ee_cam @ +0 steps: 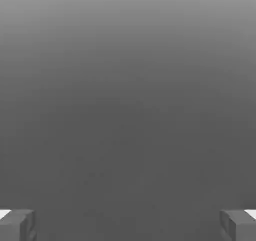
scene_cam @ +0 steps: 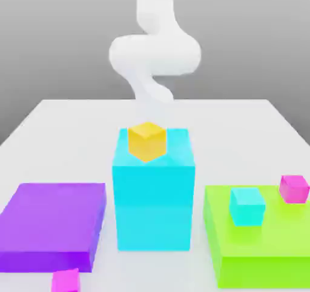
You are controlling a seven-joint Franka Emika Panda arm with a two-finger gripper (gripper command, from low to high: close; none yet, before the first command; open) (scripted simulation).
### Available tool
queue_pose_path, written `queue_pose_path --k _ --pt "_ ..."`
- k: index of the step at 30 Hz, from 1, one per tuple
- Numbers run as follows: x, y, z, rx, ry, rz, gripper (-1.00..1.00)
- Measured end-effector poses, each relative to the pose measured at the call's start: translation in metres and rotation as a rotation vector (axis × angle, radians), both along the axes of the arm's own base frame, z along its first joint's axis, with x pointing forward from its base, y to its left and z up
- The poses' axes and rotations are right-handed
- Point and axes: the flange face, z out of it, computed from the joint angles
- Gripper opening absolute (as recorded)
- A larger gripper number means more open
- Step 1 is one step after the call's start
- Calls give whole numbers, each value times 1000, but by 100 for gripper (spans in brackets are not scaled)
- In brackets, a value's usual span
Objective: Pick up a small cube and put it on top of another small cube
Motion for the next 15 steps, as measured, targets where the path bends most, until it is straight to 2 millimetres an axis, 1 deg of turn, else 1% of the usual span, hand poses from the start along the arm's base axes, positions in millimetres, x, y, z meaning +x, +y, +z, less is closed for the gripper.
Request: queue_pose_path --k 4,8,11,15 --pt "50 -18 -58 60 116 68 0" --pt "89 -32 -120 105 220 117 0" --pt "112 -40 -169 128 293 144 0" --pt "134 -52 -236 143 383 168 0"
